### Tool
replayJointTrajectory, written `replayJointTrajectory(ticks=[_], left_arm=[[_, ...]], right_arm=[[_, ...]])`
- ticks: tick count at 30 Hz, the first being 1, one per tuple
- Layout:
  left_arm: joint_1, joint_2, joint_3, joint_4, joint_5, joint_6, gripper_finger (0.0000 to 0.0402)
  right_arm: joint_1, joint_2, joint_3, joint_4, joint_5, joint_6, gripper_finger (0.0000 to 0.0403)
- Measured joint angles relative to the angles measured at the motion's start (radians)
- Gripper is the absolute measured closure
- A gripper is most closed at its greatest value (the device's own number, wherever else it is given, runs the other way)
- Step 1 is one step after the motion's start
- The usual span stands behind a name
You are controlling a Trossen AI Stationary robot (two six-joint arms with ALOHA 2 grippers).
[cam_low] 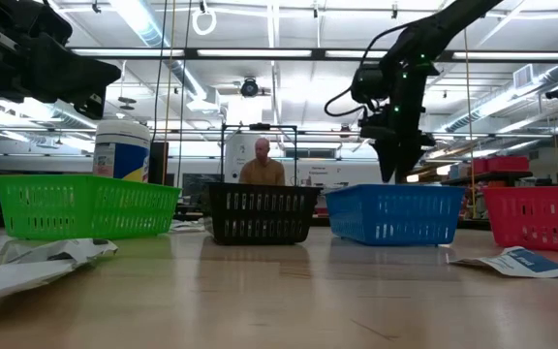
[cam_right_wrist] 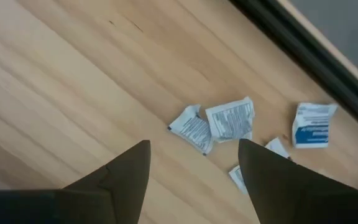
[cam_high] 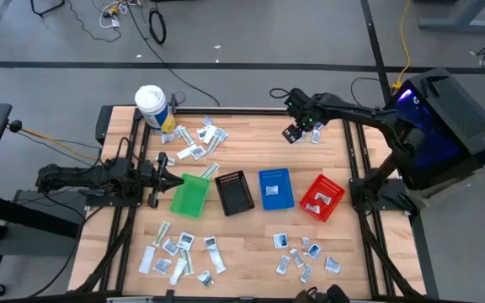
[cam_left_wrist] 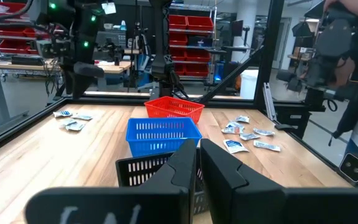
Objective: Pick & Place First Aid Supplies
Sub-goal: Put the alcohol pad into the blue basket
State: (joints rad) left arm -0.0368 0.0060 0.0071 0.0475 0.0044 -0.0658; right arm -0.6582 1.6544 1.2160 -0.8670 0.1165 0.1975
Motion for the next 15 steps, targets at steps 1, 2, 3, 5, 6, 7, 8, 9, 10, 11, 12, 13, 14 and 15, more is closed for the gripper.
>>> replayJointTrajectory(ticks=[1, 2, 3, 5, 6, 7, 8, 9, 10, 11, 12, 13, 14, 15], left_arm=[[0.000, 0.000, 0.000, 0.000, 0.000, 0.000, 0.0369], [0.000, 0.000, 0.000, 0.000, 0.000, 0.000, 0.0369], [0.000, 0.000, 0.000, 0.000, 0.000, 0.000, 0.0369], [0.000, 0.000, 0.000, 0.000, 0.000, 0.000, 0.0369], [0.000, 0.000, 0.000, 0.000, 0.000, 0.000, 0.0369], [0.000, 0.000, 0.000, 0.000, 0.000, 0.000, 0.0369], [0.000, 0.000, 0.000, 0.000, 0.000, 0.000, 0.0369], [0.000, 0.000, 0.000, 0.000, 0.000, 0.000, 0.0369], [0.000, 0.000, 0.000, 0.000, 0.000, 0.000, 0.0369], [0.000, 0.000, 0.000, 0.000, 0.000, 0.000, 0.0369], [0.000, 0.000, 0.000, 0.000, 0.000, 0.000, 0.0369], [0.000, 0.000, 0.000, 0.000, 0.000, 0.000, 0.0369], [0.000, 0.000, 0.000, 0.000, 0.000, 0.000, 0.0369], [0.000, 0.000, 0.000, 0.000, 0.000, 0.000, 0.0369]], right_arm=[[0.000, 0.008, 0.000, 0.000, 0.000, 0.012, 0.0158], [0.000, 0.015, 0.000, -0.001, 0.002, 0.031, 0.0158], [0.000, 0.022, 0.000, 0.000, 0.007, 0.051, 0.0158], [-0.003, 0.035, 0.000, 0.002, 0.007, 0.089, 0.0158], [-0.004, 0.042, 0.000, 0.003, 0.007, 0.103, 0.0158], [-0.007, 0.048, 0.000, 0.003, 0.007, 0.115, 0.0158], [-0.009, 0.052, 0.000, 0.003, 0.007, 0.125, 0.0158], [-0.011, 0.055, 0.000, 0.003, 0.007, 0.141, 0.0158], [-0.014, 0.057, 0.000, 0.001, 0.007, 0.156, 0.0158], [-0.016, 0.058, 0.000, -0.001, 0.008, 0.172, 0.0158], [-0.018, 0.058, 0.000, -0.002, 0.015, 0.193, 0.0158], [-0.018, 0.058, 0.000, 0.000, 0.027, 0.216, 0.0158], [-0.018, 0.058, 0.000, 0.000, 0.033, 0.235, 0.0158], [-0.018, 0.058, 0.000, -0.001, 0.033, 0.249, 0.0156]])
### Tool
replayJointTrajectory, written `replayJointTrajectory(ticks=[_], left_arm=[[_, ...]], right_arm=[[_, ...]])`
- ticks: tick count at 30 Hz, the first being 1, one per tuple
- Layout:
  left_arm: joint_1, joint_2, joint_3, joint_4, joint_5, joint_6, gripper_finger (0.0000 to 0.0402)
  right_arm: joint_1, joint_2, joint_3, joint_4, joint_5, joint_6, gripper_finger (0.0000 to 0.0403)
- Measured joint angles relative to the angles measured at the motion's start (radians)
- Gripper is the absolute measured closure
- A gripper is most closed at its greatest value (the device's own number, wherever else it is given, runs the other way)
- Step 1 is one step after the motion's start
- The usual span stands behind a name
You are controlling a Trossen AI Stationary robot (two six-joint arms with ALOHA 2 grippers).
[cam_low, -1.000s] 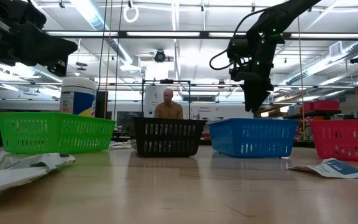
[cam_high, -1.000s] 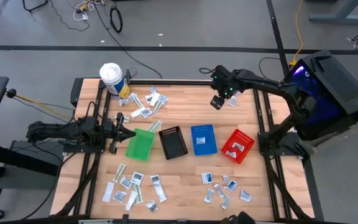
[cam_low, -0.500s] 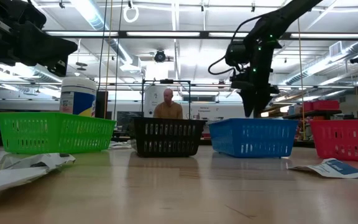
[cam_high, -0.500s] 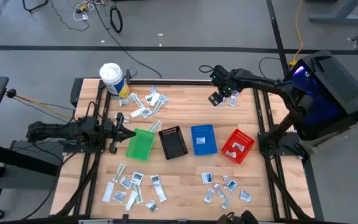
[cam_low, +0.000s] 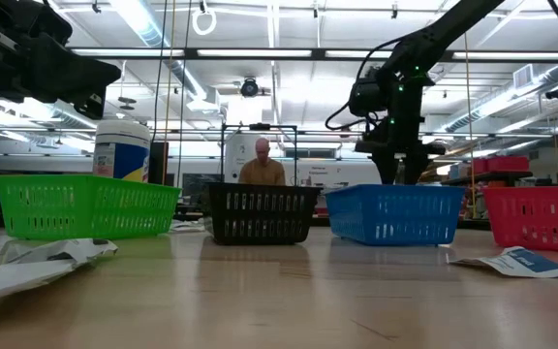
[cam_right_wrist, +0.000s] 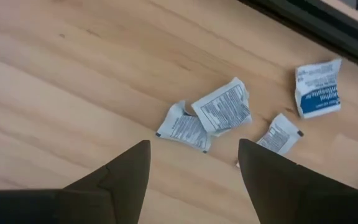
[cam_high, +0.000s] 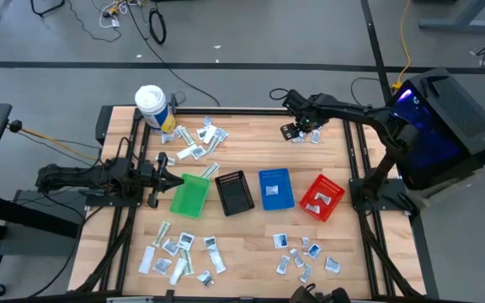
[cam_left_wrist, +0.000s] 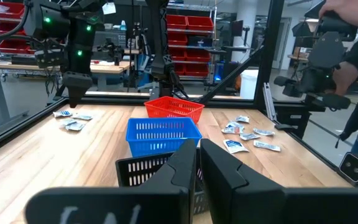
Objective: Pick & Place First Aid Supplies
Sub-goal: Put the alcohol pad into the blue basket
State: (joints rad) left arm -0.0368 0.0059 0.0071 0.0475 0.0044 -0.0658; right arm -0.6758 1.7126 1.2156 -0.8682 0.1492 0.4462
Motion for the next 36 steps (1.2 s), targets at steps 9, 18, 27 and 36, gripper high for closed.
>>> replayJointTrajectory(ticks=[9, 18, 27, 36], left_arm=[[0.000, 0.000, 0.000, 0.000, 0.000, 0.000, 0.0369], [0.000, 0.000, 0.000, 0.000, 0.000, 0.000, 0.0369], [0.000, 0.000, 0.000, 0.000, 0.000, 0.000, 0.0369], [0.000, 0.000, 0.000, 0.000, 0.000, 0.000, 0.0369]], right_arm=[[0.000, 0.000, 0.000, -0.009, -0.010, 0.098, 0.0107], [0.001, 0.065, 0.000, -0.006, -0.040, 0.119, 0.0085], [-0.021, 0.099, 0.000, -0.002, -0.055, 0.193, 0.0092], [-0.022, 0.132, 0.000, 0.020, -0.061, 0.250, 0.0097]])
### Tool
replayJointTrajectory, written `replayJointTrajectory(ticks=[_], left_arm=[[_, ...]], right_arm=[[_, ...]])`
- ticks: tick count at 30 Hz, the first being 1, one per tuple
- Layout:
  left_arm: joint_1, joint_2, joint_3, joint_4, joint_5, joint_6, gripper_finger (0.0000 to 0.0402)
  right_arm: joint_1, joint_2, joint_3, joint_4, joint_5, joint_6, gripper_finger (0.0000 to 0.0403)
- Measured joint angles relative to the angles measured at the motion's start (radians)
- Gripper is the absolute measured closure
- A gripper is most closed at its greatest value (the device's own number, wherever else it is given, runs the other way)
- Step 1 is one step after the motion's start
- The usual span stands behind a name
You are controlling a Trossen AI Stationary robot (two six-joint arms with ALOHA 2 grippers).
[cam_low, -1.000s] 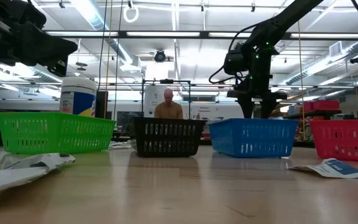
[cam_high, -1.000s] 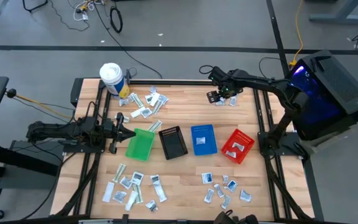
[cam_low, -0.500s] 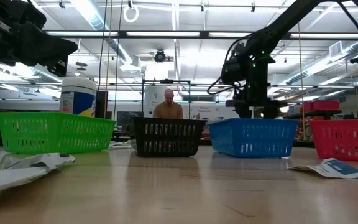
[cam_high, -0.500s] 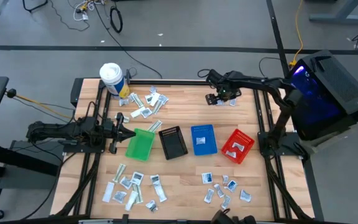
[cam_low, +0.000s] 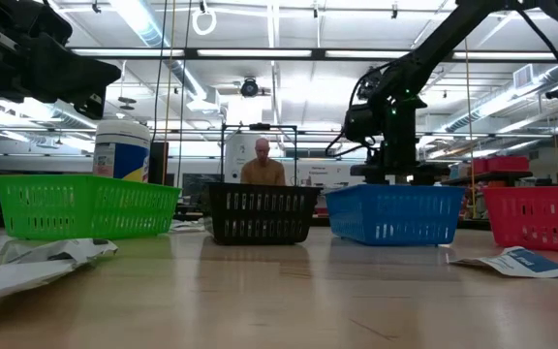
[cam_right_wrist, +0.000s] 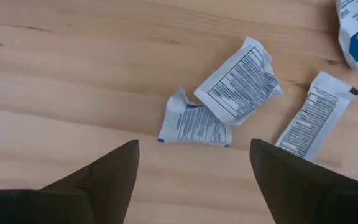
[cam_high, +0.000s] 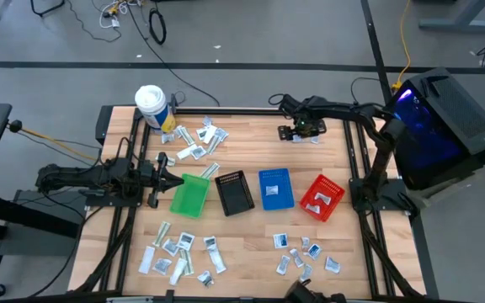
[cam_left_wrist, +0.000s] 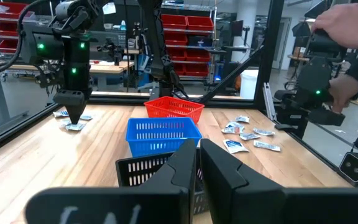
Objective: Pick & Place First Aid Supplies
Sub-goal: Put the alcohol pad into the blue basket
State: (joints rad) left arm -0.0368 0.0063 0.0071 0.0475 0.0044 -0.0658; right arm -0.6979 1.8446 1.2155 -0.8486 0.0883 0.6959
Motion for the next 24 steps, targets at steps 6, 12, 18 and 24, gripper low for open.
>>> replayJointTrajectory(ticks=[6, 12, 18, 24], left_arm=[[0.000, 0.000, 0.000, 0.000, 0.000, 0.000, 0.0369], [0.000, 0.000, 0.000, 0.000, 0.000, 0.000, 0.0369], [0.000, 0.000, 0.000, 0.000, 0.000, 0.000, 0.0369], [0.000, 0.000, 0.000, 0.000, 0.000, 0.000, 0.0369]], right_arm=[[-0.010, 0.018, 0.000, 0.026, 0.008, 0.004, 0.0097], [-0.020, 0.018, 0.000, 0.034, 0.008, 0.035, 0.0097], [-0.021, 0.018, -0.022, 0.041, -0.002, 0.068, 0.0097], [-0.021, 0.018, -0.070, 0.078, -0.002, 0.072, 0.0097]])
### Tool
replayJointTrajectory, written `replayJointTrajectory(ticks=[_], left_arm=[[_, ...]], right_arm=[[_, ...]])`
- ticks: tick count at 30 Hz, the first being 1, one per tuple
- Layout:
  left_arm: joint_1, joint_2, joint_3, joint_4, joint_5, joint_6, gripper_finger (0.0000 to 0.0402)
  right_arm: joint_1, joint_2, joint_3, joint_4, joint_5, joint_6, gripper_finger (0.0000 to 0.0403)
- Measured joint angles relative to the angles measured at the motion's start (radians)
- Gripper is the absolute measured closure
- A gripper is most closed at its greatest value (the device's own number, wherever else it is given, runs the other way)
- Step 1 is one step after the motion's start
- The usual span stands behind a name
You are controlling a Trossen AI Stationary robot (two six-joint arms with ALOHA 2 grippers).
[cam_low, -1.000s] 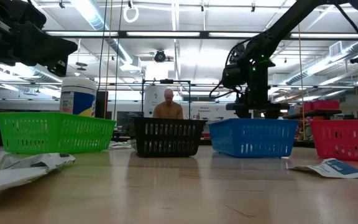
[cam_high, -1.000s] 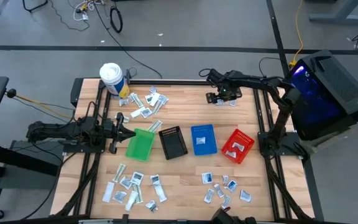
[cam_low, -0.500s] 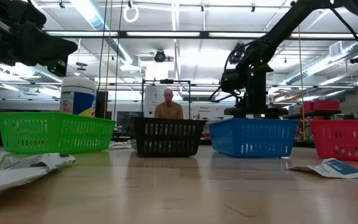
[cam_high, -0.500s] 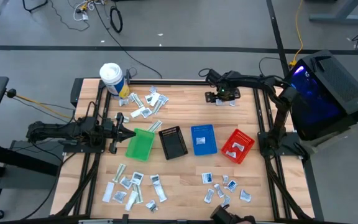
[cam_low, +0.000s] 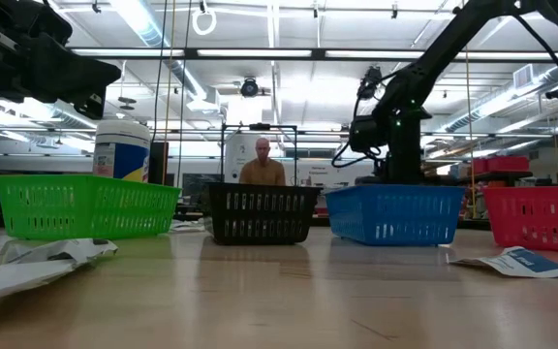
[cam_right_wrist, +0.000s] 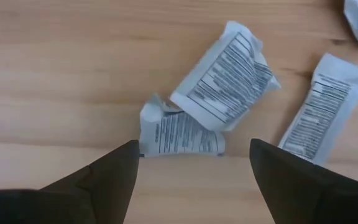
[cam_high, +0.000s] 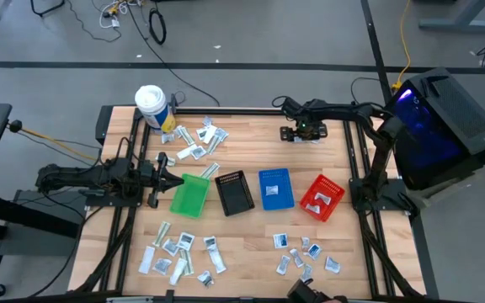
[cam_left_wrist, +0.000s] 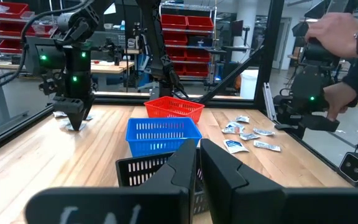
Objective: Pick & Place First Aid Supplies
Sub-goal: Put the alcohol pad into the blue basket
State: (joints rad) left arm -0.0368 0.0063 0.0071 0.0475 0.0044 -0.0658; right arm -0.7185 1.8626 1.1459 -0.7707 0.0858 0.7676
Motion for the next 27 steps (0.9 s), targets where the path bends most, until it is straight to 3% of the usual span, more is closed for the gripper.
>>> replayJointTrajectory(ticks=[21, 27], left_arm=[[0.000, 0.000, 0.000, 0.000, 0.000, 0.000, 0.0369], [0.000, 0.000, 0.000, 0.000, 0.000, 0.000, 0.0369]], right_arm=[[0.000, -0.001, -0.023, 0.074, -0.025, 0.020, 0.0098], [0.000, -0.004, -0.040, 0.080, -0.017, 0.026, 0.0124]])
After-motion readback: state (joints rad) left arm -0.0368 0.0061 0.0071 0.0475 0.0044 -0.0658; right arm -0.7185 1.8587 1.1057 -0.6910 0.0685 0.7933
